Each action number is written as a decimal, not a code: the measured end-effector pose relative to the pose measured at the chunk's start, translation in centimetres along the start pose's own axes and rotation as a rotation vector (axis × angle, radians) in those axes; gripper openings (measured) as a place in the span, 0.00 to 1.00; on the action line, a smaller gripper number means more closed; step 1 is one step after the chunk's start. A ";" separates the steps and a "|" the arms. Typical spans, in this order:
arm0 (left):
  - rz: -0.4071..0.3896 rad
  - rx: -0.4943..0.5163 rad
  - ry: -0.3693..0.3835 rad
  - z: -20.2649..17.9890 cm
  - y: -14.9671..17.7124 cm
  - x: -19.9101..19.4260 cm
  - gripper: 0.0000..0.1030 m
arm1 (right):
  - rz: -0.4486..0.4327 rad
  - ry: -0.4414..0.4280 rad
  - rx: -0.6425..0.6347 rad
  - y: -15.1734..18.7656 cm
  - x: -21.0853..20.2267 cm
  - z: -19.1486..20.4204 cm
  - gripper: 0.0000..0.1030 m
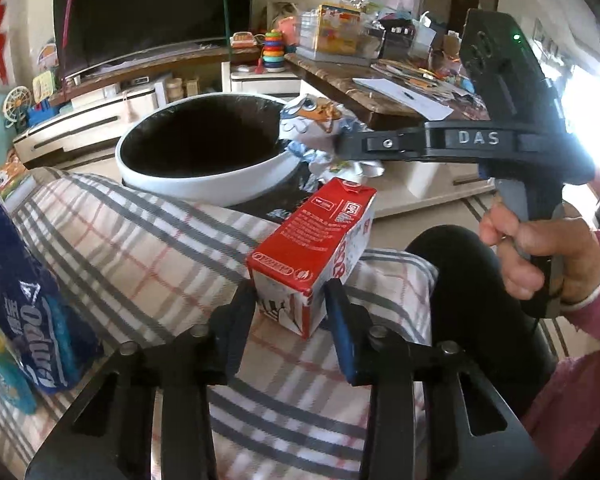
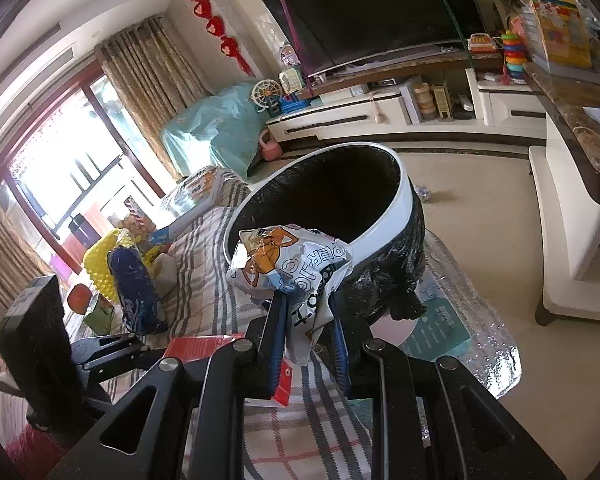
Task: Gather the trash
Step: 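Lower the carton into the bin and open the left tool while the right tool releases the wrapper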
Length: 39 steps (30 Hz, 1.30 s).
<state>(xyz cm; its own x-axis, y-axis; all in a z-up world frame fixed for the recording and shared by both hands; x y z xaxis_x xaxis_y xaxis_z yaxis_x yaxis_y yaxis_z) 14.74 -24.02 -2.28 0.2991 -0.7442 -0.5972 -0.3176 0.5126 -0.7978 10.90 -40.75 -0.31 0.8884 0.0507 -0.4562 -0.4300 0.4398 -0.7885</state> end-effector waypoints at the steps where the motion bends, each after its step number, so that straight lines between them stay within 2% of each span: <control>1: -0.003 -0.001 -0.007 -0.1 0.0 -0.1 0.33 | 0.001 -0.001 0.001 0.1 0.0 0.0 0.21; 8: -0.054 -0.043 -0.069 -0.2 0.6 -1.3 0.32 | 0.007 -0.004 0.011 0.4 0.0 -0.1 0.21; 17: -0.125 -0.152 -0.176 1.9 0.1 -3.4 0.32 | -0.014 -0.010 0.002 -0.5 -0.1 0.1 0.21; 28: -0.119 -0.231 -0.315 3.8 -3.5 -0.6 0.32 | -0.010 -0.012 -0.035 -2.5 1.5 0.2 0.21; 39: -0.094 -0.258 -0.368 5.3 -6.2 2.2 0.32 | 0.020 0.011 -0.090 -5.2 4.2 -0.5 0.21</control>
<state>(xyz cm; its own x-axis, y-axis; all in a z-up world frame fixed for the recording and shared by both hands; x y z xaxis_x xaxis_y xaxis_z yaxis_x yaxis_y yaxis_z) 22.15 -26.61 0.91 0.6224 -0.5571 -0.5498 -0.4732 0.2917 -0.8312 16.80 -43.24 1.63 0.8780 0.0482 -0.4762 -0.4605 0.3565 -0.8129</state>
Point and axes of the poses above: each gripper's, at about its wrist camera, not at the fingertips, and x roughly the way its jaws point, z to its left, y to its underside, the point moved 1 cm from there along x, roughly the way its jaws point, and after that the axes turned 10 degrees about -z, right-handed, at the moved point
